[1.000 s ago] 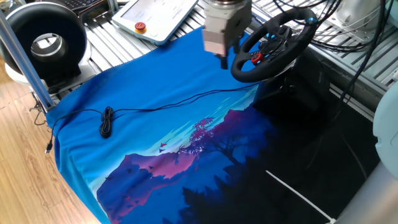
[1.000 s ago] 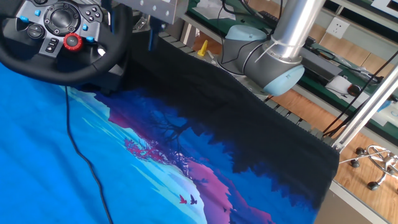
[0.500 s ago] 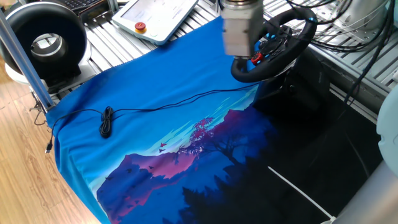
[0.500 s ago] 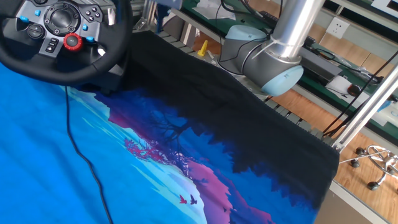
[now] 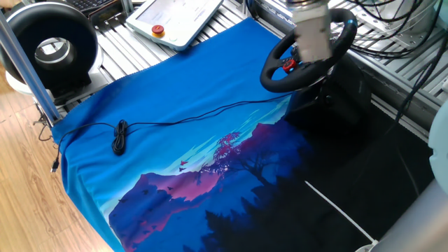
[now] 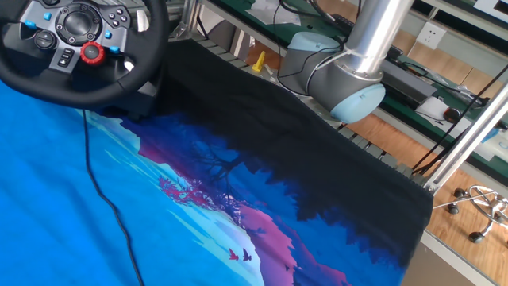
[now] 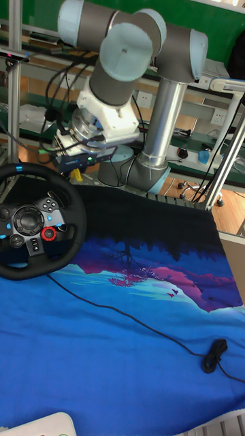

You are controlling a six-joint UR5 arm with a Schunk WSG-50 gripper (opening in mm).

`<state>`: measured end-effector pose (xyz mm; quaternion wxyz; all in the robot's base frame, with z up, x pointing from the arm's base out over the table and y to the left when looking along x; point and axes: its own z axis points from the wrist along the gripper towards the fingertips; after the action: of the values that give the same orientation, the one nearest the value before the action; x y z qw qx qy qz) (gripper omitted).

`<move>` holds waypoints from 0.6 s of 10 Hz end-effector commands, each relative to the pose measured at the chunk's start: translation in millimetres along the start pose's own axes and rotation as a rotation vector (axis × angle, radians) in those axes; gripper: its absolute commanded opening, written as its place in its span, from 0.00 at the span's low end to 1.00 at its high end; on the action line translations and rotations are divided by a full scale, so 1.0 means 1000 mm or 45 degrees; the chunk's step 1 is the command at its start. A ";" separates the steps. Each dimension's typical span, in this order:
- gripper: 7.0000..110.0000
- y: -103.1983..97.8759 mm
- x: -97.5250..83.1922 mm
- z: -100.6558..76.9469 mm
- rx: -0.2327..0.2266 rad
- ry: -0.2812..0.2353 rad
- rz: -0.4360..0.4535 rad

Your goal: Rotate the steering wheel 90 degrees clockwise

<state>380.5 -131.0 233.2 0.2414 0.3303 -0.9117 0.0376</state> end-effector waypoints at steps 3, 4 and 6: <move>0.36 0.014 -0.020 -0.053 0.021 -0.161 -0.177; 0.36 -0.003 -0.020 -0.054 0.091 -0.179 -0.207; 0.36 -0.017 -0.032 -0.040 0.108 -0.251 -0.280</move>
<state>413.4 -118.2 258.8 0.1786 0.4059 -0.8958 0.0293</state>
